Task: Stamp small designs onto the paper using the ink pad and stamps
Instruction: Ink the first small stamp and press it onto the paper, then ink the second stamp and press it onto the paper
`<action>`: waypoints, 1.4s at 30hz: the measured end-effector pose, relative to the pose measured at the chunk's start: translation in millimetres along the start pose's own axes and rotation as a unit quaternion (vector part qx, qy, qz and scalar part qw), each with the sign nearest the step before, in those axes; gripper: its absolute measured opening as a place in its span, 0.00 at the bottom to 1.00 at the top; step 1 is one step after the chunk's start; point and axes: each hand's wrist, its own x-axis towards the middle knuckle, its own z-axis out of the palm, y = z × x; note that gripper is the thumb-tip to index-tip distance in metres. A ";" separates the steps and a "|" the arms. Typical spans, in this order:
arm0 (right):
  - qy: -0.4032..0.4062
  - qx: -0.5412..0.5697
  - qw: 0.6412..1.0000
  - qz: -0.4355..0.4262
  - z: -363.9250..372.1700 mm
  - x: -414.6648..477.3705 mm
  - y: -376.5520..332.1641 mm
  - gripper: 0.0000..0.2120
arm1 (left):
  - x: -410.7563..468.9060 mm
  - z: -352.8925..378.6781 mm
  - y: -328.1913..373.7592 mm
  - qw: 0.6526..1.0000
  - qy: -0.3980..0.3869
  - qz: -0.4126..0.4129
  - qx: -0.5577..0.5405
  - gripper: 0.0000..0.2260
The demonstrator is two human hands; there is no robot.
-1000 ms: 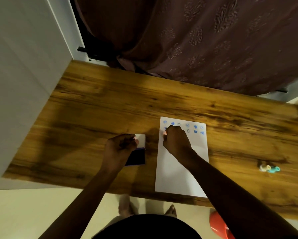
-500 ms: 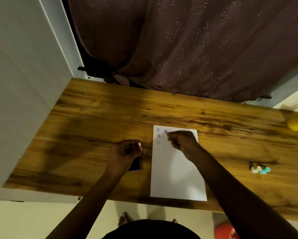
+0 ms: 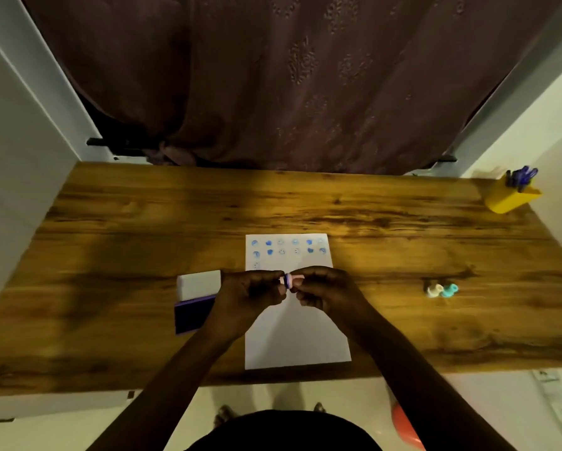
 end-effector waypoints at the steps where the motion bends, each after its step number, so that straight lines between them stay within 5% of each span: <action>1: 0.000 -0.009 1.000 -0.007 -3.9 -3.2 -2.0 0.14 | 0.8 4.7 1.4 1.000 0.000 0.013 -0.001 0.25; 15: -0.008 -0.076 0.997 -0.020 -57.9 -29.6 -7.1 0.15 | 10.7 58.6 8.6 0.989 -0.015 0.107 0.097 0.31; 25: 0.022 -0.162 0.986 -0.023 -119.6 -37.1 -9.3 0.10 | 30.6 107.4 -18.9 0.996 -0.018 0.029 0.084 0.20; 34: 0.138 -0.484 0.860 -0.080 -211.7 2.8 1.5 0.04 | 40.1 136.1 -21.6 0.989 -0.012 -0.001 0.145 0.13; 42: 0.109 -0.538 0.834 -0.049 -230.2 27.9 6.2 0.04 | 38.5 159.4 -30.7 0.990 -0.002 -0.016 0.137 0.10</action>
